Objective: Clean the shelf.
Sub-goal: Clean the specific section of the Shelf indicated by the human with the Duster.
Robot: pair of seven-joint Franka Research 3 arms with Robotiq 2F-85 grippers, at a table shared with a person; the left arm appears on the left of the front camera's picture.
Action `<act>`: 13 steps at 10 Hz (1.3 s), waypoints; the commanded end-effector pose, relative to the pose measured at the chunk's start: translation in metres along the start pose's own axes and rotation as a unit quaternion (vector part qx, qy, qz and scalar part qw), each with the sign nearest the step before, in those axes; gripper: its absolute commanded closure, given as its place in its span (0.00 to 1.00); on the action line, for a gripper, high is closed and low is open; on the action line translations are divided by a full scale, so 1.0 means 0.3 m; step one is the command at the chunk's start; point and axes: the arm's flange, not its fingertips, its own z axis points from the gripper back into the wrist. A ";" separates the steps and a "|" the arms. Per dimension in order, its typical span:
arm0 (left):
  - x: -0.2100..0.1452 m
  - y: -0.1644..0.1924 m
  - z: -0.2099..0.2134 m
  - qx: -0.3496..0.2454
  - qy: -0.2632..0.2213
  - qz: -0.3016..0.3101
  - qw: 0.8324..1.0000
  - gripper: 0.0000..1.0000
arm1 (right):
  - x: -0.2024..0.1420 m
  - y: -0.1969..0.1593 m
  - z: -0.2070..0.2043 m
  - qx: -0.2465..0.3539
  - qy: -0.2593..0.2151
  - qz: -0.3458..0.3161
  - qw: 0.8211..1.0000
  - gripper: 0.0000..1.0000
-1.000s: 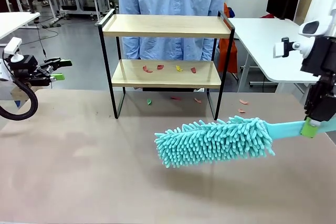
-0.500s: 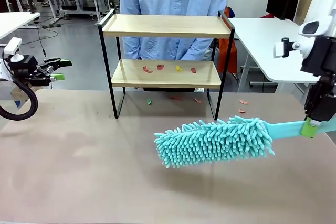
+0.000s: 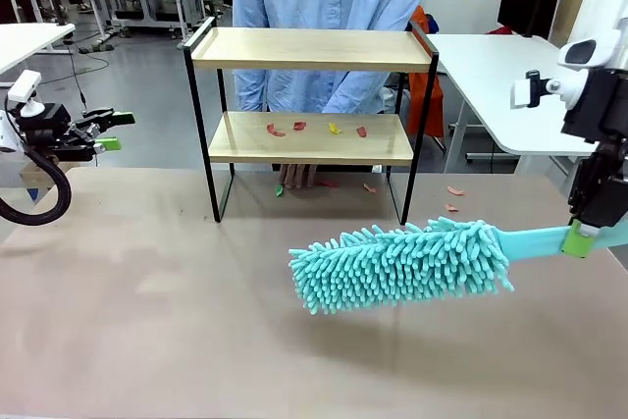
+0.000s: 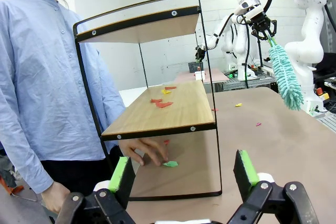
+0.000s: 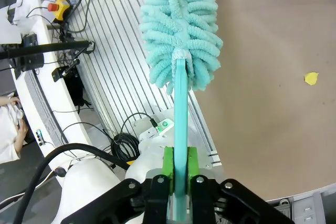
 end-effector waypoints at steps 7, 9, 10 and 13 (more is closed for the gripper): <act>0.010 -0.002 0.000 0.000 0.000 -0.007 1.000 0.00 | -0.002 0.000 0.009 0.004 -0.004 0.011 1.000 0.87; 0.010 -0.002 0.000 0.000 0.000 -0.007 1.000 0.00 | -0.002 0.000 0.009 0.004 -0.004 0.011 1.000 0.87; 0.010 -0.002 0.000 0.000 0.000 -0.007 1.000 0.00 | -0.002 0.000 0.009 0.004 -0.004 0.011 1.000 0.87; 0.010 -0.002 0.000 0.000 0.000 -0.007 1.000 0.00 | -0.002 0.000 0.009 0.004 -0.004 0.011 1.000 0.87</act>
